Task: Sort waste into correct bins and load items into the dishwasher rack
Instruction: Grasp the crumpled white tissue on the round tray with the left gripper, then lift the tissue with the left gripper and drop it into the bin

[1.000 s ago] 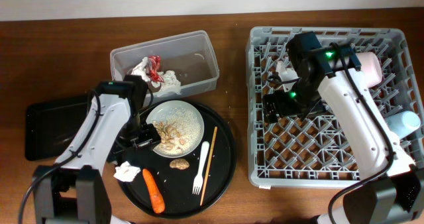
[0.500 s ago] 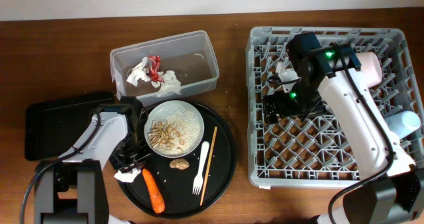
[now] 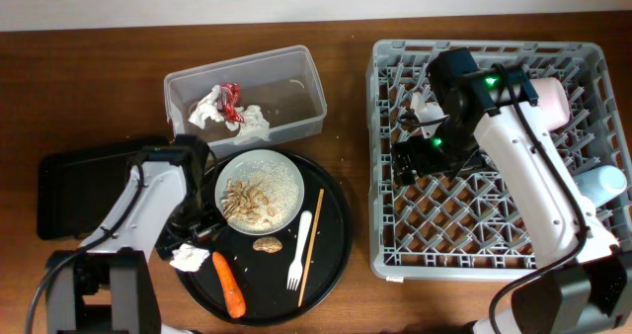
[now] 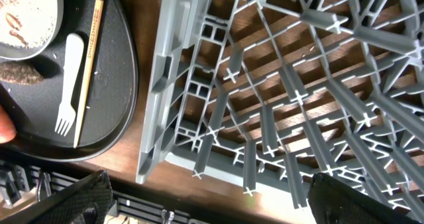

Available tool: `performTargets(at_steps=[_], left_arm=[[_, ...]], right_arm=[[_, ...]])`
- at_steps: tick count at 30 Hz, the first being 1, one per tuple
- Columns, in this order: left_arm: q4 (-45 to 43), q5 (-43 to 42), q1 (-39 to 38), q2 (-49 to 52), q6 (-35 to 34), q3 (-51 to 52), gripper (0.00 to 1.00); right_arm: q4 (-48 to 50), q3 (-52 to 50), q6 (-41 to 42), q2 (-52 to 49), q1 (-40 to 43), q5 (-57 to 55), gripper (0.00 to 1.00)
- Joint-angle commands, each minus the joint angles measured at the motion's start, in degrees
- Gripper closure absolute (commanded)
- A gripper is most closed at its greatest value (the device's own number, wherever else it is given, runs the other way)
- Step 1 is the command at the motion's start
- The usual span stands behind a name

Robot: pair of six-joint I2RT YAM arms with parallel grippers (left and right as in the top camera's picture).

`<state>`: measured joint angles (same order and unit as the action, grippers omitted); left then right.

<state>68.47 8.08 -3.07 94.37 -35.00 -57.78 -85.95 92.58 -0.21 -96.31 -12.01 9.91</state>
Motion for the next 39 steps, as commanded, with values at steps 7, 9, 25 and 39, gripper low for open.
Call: performTargets(at_steps=[7,9,25,39], left_arm=[[-7.3,0.4,0.4,-0.6,-0.3,8.1,0.66],[-8.1,0.4,0.4,-0.6,-0.3,8.1,0.78],[-15.5,-12.0,0.3,-5.3,5.1,-20.5,1.0],[-38.0,-11.7,-5.2,4.9,10.8,-20.7,0.43]], right_arm=[[-0.5,-0.2,-0.9,0.4,-0.3,-0.3,0.02],[-0.5,-0.2,-0.9,0.4,-0.3,-0.3,0.02],[-0.6,-0.2,-0.8,0.4,-0.3,-0.3,0.02],[-0.6,-0.2,-0.9,0.4,-0.3,-0.3,0.02]])
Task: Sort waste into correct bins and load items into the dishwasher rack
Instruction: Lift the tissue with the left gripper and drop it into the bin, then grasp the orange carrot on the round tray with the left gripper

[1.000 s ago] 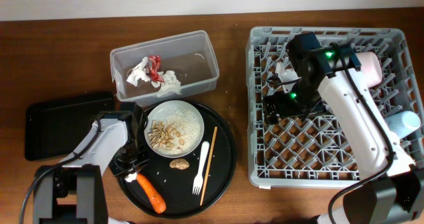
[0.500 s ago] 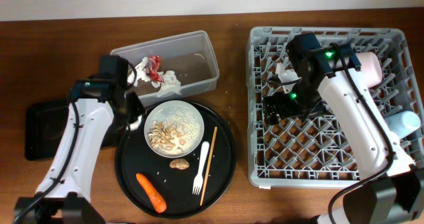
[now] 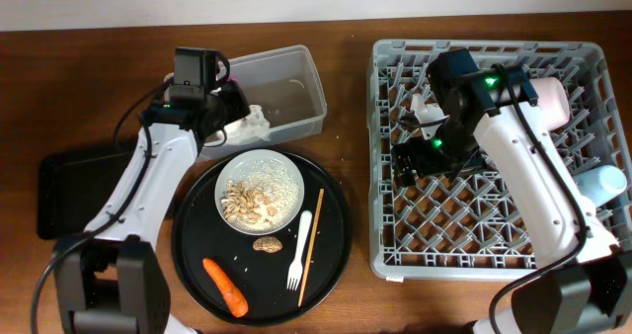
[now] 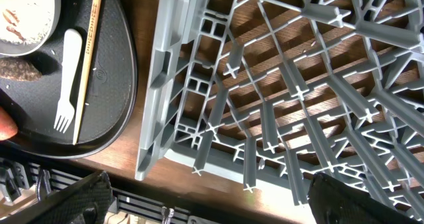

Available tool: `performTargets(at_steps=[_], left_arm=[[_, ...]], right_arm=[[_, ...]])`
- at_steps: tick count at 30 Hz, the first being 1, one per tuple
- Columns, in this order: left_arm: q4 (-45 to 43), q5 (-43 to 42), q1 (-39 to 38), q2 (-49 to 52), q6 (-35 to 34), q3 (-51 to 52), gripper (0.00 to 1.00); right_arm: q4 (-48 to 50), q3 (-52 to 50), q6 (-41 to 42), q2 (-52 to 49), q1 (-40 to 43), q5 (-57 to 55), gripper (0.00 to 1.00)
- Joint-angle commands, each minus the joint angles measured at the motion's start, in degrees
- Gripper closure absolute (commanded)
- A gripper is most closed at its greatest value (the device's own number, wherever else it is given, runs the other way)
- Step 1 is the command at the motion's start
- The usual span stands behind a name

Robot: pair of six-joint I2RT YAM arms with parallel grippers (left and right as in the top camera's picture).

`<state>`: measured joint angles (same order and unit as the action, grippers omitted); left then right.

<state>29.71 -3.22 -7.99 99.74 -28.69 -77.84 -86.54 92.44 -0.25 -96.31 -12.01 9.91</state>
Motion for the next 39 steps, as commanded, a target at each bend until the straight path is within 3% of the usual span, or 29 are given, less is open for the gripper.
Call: performTargets(at_steps=[1,6,10,13,16,19,24,30,32,37,39], left_arm=[[3.9,-0.4,-0.3,-0.5,5.0,-1.3,0.37],[23.0,0.0,-0.3,-5.7,5.2,-3.1,0.01],[40.0,-3.7,-0.3,-9.0,5.2,-2.9,0.01],[48.7,-4.0,-0.3,-9.0,-5.2,0.6,0.01],[46.4,-1.8,-1.8,-11.7,-15.6,10.7,0.01],[41.8,-1.5,-2.9,-14.5,-18.9,19.9,0.01],[30.8,-3.9,-2.7,-15.1,-20.1,32.9,0.01],[23.3,-4.5,-2.7,-15.1,-16.5,40.1,0.01],[23.0,-3.8,-2.7,-15.1,-16.0,40.1,0.07],[23.0,-3.0,-2.7,-15.1,-16.0,40.1,0.44],[23.0,-2.7,-2.7,-15.1,-15.4,40.1,0.53]], right_arm=[[-0.1,0.0,-0.8,0.4,-0.3,-0.3,0.02],[-0.1,0.0,-0.8,0.4,-0.3,-0.3,0.02],[-0.1,0.0,-0.8,0.4,-0.3,-0.3,0.02],[-0.1,0.0,-0.8,0.4,-0.3,-0.3,0.02],[-0.1,0.0,-0.8,0.4,-0.3,-0.3,0.02],[-0.1,0.0,-0.8,0.4,-0.3,-0.3,0.02],[-0.3,0.0,-0.8,0.4,-0.3,-0.3,0.02],[-1.5,0.0,-0.8,0.4,-0.3,-0.3,0.02],[-1.5,0.0,-0.8,0.4,-0.3,-0.3,0.02],[-1.6,0.0,-0.8,0.4,-0.3,-0.3,0.02],[-1.6,0.0,-0.8,0.4,-0.3,-0.3,0.02]])
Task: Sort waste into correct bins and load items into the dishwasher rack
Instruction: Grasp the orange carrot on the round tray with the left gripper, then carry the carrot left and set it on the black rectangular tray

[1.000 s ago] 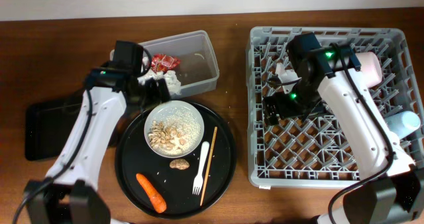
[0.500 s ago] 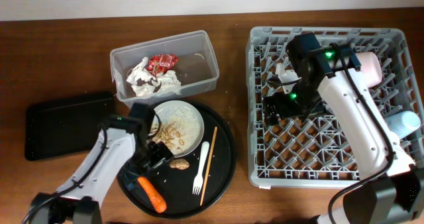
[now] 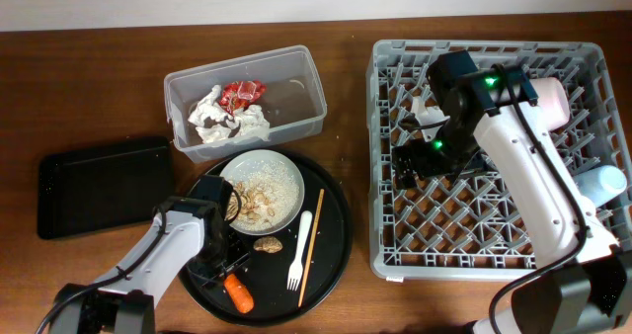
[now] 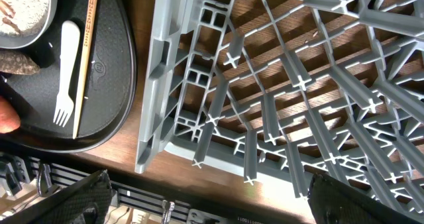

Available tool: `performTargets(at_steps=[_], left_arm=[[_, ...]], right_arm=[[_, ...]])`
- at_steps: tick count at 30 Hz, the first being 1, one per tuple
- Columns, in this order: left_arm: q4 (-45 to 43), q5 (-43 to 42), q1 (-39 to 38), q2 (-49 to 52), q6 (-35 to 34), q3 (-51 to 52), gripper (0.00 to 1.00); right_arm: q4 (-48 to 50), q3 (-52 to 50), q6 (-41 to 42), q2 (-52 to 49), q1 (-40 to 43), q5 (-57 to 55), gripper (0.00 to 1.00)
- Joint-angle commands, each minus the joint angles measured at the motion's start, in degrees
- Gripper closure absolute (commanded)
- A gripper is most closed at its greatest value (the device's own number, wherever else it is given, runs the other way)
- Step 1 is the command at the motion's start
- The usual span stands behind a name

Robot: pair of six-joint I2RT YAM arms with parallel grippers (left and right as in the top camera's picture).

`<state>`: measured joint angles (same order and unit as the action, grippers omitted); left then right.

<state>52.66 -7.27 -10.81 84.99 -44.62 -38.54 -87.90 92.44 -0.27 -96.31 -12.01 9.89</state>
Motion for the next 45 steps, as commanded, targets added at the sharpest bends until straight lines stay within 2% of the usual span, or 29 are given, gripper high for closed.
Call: performTargets(at_steps=[1,2,4,5,7,8,9,13,16,20,23,26,32,36,37,39,42,45], left_arm=[[0.0,1.7,0.1,-0.4,0.6,0.7,0.56],[0.0,2.2,0.1,-0.4,0.6,0.5,0.63],[0.0,2.6,0.1,-0.4,0.6,-0.5,0.71],[0.0,2.6,0.1,-0.4,0.6,-1.4,0.8],[0.1,3.4,0.1,-0.4,0.6,-3.6,0.83],[0.1,3.7,0.1,-0.4,2.0,-4.9,0.96],[0.5,3.9,0.1,-0.4,3.1,-6.4,0.99],[8.6,13.9,1.0,-0.4,3.1,-16.9,0.99],[10.4,16.3,11.4,-0.4,7.6,-28.7,0.99],[4.9,16.0,30.1,-0.1,8.3,-31.9,1.0],[-1.6,15.9,40.0,1.8,8.3,-31.9,1.0],[-6.1,15.9,43.8,5.4,8.3,-31.9,1.0],[-13.4,17.8,46.6,16.3,8.3,-31.9,0.99],[-13.6,20.6,46.6,17.9,8.3,-31.9,0.84],[-13.6,20.6,46.6,17.9,8.3,-31.9,0.78],[-13.6,20.6,46.6,17.9,8.3,-32.0,0.58],[-13.1,20.6,46.6,17.9,8.3,-32.7,0.43],[-10.1,19.5,45.8,17.2,11.2,-36.6,0.43]], right_arm=[[-0.2,0.0,-0.8,0.4,-0.3,-0.3,0.02],[-0.2,0.0,-0.8,0.4,-0.3,-0.3,0.02],[-0.2,0.0,-0.8,0.4,-0.3,-0.3,0.02],[-0.2,0.0,-0.8,0.4,-0.3,-0.3,0.02],[-0.2,0.0,-0.8,0.4,-0.3,-0.3,0.02],[-0.2,0.0,-0.8,0.4,-0.3,-0.3,0.02],[-0.2,0.0,-0.8,0.4,-0.3,-0.3,0.02],[-0.2,0.0,-0.8,0.4,-0.3,-0.3,0.02],[-0.2,0.0,-0.8,0.4,-0.3,-0.3,0.02],[-0.2,0.0,-0.8,0.4,-0.3,-0.3,0.02],[-0.2,0.0,-0.8,0.4,-0.3,-0.2,0.02],[-0.3,0.0,-0.7,0.4,-0.3,0.0,0.02],[-0.8,0.0,-0.8,0.4,-0.3,0.0,0.02],[-0.9,0.0,-0.7,0.4,-0.3,0.0,0.02],[-1.0,0.0,-0.7,0.4,-0.3,0.0,0.02],[-1.0,0.0,-0.7,0.4,-0.3,0.0,0.01],[-1.0,0.0,-0.7,0.4,-0.3,0.0,0.02],[-1.0,0.0,-0.7,0.4,-0.3,0.0,0.02]])
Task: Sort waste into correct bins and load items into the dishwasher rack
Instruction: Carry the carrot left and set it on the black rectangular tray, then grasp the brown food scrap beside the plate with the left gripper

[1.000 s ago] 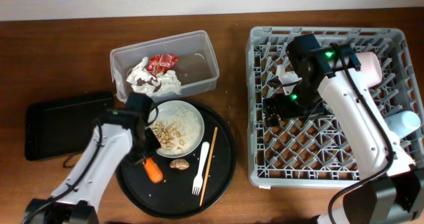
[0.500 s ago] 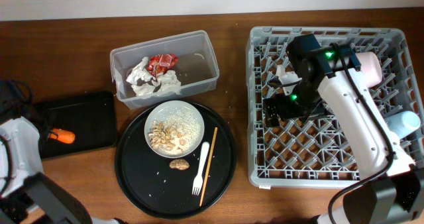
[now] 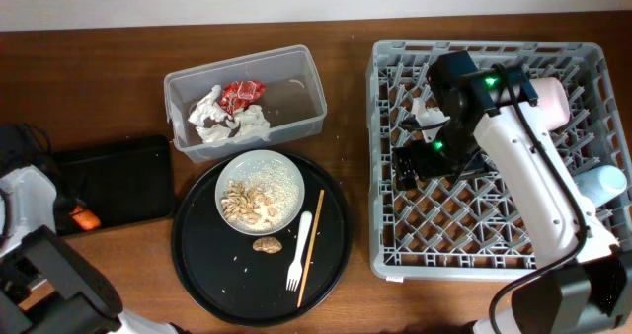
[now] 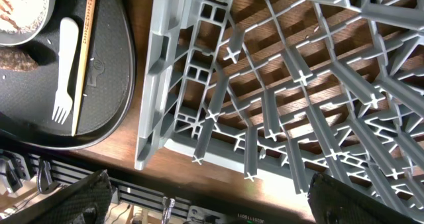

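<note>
My left gripper (image 3: pixel 67 213) is at the far left, shut on the orange carrot (image 3: pixel 85 218) at the lower left edge of the black bin (image 3: pixel 114 181). The round black tray (image 3: pixel 207 265) holds a white plate of food scraps (image 3: pixel 260 191), a brown scrap (image 3: pixel 267 244), a white fork (image 3: pixel 298 250) and a wooden chopstick (image 3: pixel 310 245). Crumpled tissues and a red wrapper lie in the clear bin (image 3: pixel 286 102). Over the left part of the grey dish rack (image 3: pixel 484 47), my right gripper (image 3: pixel 415 161) (image 4: pixel 209 181) hangs wide open and holds nothing.
A pink cup (image 3: pixel 551 102) lies at the rack's back right and a pale blue cup (image 3: pixel 602 184) on its right side. In the right wrist view the rack's grid (image 4: pixel 265 85) fills most of the picture, with the fork (image 4: pixel 64 71) and chopstick (image 4: pixel 83 58) at left.
My left gripper was at the carrot on the round tray's lower left. Now it is at the black bin's lower left edge with the carrot, which is gone from the tray. The right arm barely moved.
At first my left gripper was at a crumpled tissue on the tray beside the carrot. Then it was over the clear bin and the tissue had left the tray. Then it was down at the carrot, which is now at the black bin. My right gripper stayed open over the rack.
</note>
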Available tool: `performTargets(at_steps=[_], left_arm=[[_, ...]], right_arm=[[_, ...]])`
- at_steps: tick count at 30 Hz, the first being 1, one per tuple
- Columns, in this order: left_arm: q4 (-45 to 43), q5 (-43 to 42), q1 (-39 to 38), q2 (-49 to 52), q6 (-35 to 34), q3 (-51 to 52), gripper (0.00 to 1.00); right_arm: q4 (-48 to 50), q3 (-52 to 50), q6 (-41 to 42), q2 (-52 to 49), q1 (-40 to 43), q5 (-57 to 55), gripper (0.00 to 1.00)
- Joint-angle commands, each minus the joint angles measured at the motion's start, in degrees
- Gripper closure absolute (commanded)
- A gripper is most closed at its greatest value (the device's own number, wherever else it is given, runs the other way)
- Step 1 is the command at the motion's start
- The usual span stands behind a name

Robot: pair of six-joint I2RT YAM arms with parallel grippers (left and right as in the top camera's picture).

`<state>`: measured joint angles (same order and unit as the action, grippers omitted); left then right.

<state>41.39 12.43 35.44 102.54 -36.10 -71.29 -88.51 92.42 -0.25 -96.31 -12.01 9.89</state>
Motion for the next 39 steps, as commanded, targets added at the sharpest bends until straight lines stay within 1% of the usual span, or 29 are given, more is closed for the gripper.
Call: performTargets(at_steps=[1,3,4,5,6,7,12,13,15,17,19,21,24,29,31,36,39], left_arm=[[2.7,-1.9,-2.2,-1.6,4.0,-5.9,0.43],[3.3,-5.2,-5.7,-3.5,5.0,-7.1,0.42],[3.3,-8.2,-9.0,-4.9,6.3,-7.1,0.42],[3.8,-9.4,-11.5,-5.6,6.5,-7.1,0.42],[4.6,-10.8,-15.5,-6.3,8.0,-7.1,0.42],[6.8,-11.5,-22.1,-6.4,10.5,-7.1,0.41],[18.8,-11.7,-45.0,-6.3,23.3,-7.0,0.34],[20.2,-11.7,-47.8,-6.3,24.6,-6.8,0.34],[22.9,-11.7,-54.9,-6.3,29.6,-5.7,0.33],[25.1,-11.6,-61.8,-6.3,31.1,-2.9,0.33],[27.4,-11.6,-65.0,-6.3,31.0,-1.1,0.33],[30.5,-11.7,-67.3,-6.3,27.1,0.3,0.33],[33.4,-11.6,-69.5,-6.3,27.2,1.6,0.33],[24.3,-11.6,-70.7,-6.3,27.2,10.2,0.33],[21.6,-11.6,-70.7,-6.3,26.9,11.4,0.34],[19.5,-11.7,-70.7,-6.3,26.7,11.5,0.34],[19.5,-13.8,-70.7,-6.3,26.7,12.8,0.34]], right_arm=[[-0.4,0.0,-0.8,0.4,-0.3,-0.1,0.02],[-0.2,0.0,-0.8,0.4,-0.3,0.0,0.01],[-0.3,0.0,-0.8,0.4,-0.3,0.0,0.02],[-0.3,0.0,-0.8,0.4,-0.3,0.0,0.02],[-0.3,0.0,-0.8,0.4,-0.3,0.0,0.02],[-0.3,0.0,-0.8,0.4,-0.3,0.0,0.02],[-0.2,0.0,-0.8,0.4,-0.3,-0.1,0.01],[-0.2,0.0,-0.8,0.4,-0.3,0.0,0.01],[-0.2,0.0,-0.8,0.4,-0.3,0.0,0.02],[-0.2,0.0,-0.8,0.4,-0.3,0.0,0.01],[-0.3,0.0,-0.8,0.4,-0.3,0.0,0.01],[-0.3,0.0,-0.8,0.4,-0.3,0.0,0.02],[-0.3,0.0,-0.8,0.4,-0.3,0.0,0.02],[-0.3,0.0,-0.8,0.4,-0.3,0.0,0.02],[-0.3,0.0,-0.7,0.4,-0.3,0.0,0.02],[-0.5,0.0,-0.1,0.4,-0.3,0.0,0.02],[-0.5,0.0,-0.1,0.4,-0.3,-0.1,0.02]])
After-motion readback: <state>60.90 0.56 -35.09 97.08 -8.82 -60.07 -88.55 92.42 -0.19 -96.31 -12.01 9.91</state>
